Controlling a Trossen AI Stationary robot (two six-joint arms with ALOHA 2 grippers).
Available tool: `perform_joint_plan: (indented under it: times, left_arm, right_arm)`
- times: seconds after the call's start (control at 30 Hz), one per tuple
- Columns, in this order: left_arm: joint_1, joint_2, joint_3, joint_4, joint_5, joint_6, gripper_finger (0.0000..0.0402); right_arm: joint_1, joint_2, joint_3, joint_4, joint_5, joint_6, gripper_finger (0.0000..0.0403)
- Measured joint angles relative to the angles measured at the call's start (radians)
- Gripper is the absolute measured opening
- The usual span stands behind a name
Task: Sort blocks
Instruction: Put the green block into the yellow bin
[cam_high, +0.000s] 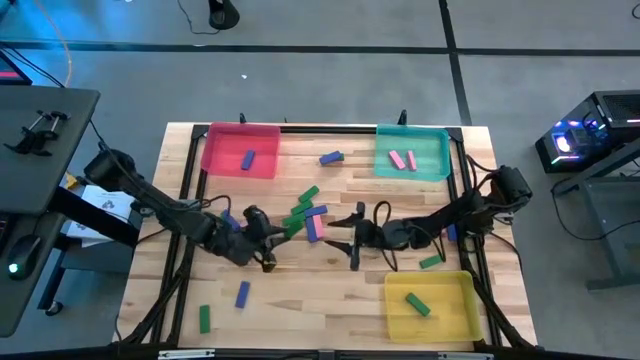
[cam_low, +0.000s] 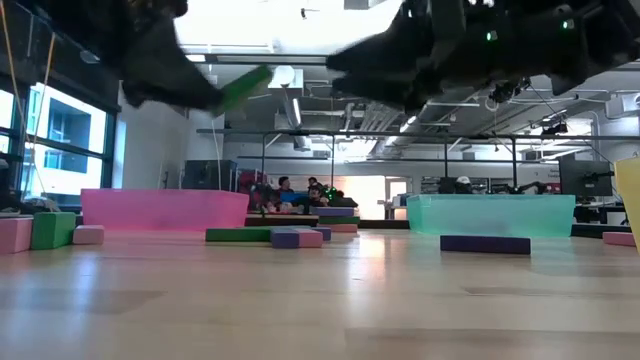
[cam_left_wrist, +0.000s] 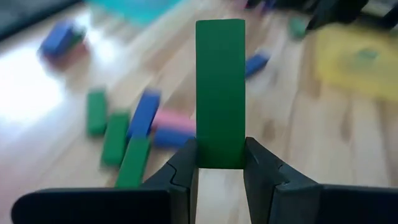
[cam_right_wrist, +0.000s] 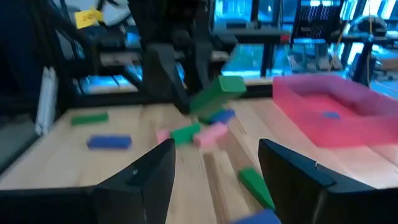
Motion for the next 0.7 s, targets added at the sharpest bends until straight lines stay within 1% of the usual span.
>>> perform_joint_plan:
  times: [0.1,0.2,0.27,0.43,0.53,0.7]
  left_arm:
    - [0.018,0.0,-0.058,0.247,0.008,0.175,0.0065]
    - [0.025,0.0,-0.096,0.416,0.048,0.329,0.0065]
    - [0.026,0.0,-0.109,0.493,0.059,0.41,0.0065]
    - [0.029,0.024,-0.11,0.583,0.085,0.544,0.0065]
    - [0.03,0.051,-0.11,0.629,0.109,0.598,0.0065]
    - [0.034,0.101,-0.108,0.7,0.131,0.638,0.0065]
  right_arm:
    - [0.0,0.0,0.013,0.012,-0.001,-0.001,0.0216]
    - [-0.003,0.0,0.038,0.013,0.0,-0.001,0.0216]
    - [-0.003,0.0,0.059,0.012,-0.005,-0.002,0.0216]
    - [-0.003,0.011,0.132,0.002,-0.089,-0.044,0.0216]
    - [-0.002,0.036,0.185,-0.01,-0.094,-0.061,0.0216]
    - [0.002,0.089,0.273,-0.052,-0.111,-0.099,0.0216]
